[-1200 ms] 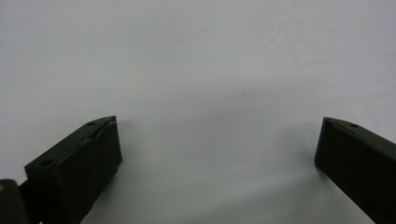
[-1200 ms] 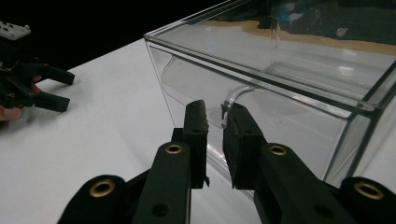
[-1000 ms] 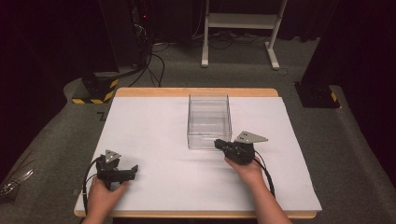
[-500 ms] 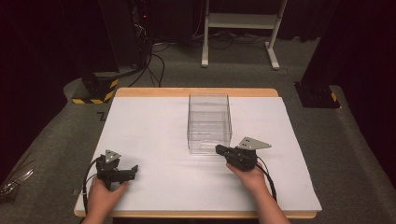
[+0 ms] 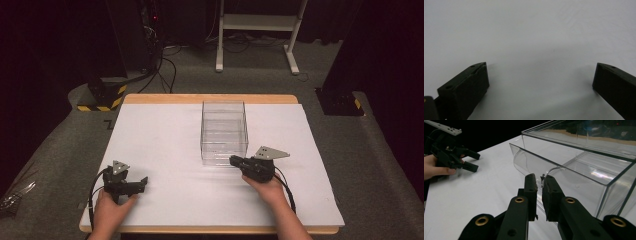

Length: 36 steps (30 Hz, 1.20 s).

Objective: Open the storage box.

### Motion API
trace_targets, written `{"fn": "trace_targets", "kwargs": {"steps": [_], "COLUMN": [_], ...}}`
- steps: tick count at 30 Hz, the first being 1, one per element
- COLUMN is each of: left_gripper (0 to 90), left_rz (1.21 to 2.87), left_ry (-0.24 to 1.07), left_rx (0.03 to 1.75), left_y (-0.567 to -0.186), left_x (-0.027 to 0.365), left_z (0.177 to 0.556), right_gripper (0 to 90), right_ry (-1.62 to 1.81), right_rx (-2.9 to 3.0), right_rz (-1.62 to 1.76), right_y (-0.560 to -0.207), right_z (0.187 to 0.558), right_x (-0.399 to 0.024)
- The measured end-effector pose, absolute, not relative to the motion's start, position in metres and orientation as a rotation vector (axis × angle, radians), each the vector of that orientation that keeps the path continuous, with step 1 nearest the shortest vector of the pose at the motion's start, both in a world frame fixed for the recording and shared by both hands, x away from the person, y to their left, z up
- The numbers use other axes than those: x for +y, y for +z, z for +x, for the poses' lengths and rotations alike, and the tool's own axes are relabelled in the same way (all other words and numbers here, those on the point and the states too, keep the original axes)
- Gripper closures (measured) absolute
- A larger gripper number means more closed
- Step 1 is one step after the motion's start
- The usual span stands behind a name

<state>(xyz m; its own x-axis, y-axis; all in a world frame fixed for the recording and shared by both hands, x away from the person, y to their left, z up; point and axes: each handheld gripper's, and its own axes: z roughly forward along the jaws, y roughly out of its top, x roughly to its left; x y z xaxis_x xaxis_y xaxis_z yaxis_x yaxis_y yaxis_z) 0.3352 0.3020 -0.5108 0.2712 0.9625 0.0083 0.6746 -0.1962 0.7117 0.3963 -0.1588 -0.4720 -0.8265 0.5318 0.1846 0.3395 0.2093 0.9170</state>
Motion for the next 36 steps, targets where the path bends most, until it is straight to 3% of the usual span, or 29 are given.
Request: {"fn": "trace_targets", "kwargs": {"steps": [36], "left_gripper": [0.6], "left_rz": [1.950], "left_ry": [0.621], "left_rx": [1.471], "left_y": [-0.511], "left_x": [0.302], "left_z": [0.335], "right_gripper": [84.4], "right_ry": [1.713], "right_rx": [2.393], "right_rz": [0.761], "right_y": [-0.473], "right_z": [0.336], "right_x": [-0.171]}}
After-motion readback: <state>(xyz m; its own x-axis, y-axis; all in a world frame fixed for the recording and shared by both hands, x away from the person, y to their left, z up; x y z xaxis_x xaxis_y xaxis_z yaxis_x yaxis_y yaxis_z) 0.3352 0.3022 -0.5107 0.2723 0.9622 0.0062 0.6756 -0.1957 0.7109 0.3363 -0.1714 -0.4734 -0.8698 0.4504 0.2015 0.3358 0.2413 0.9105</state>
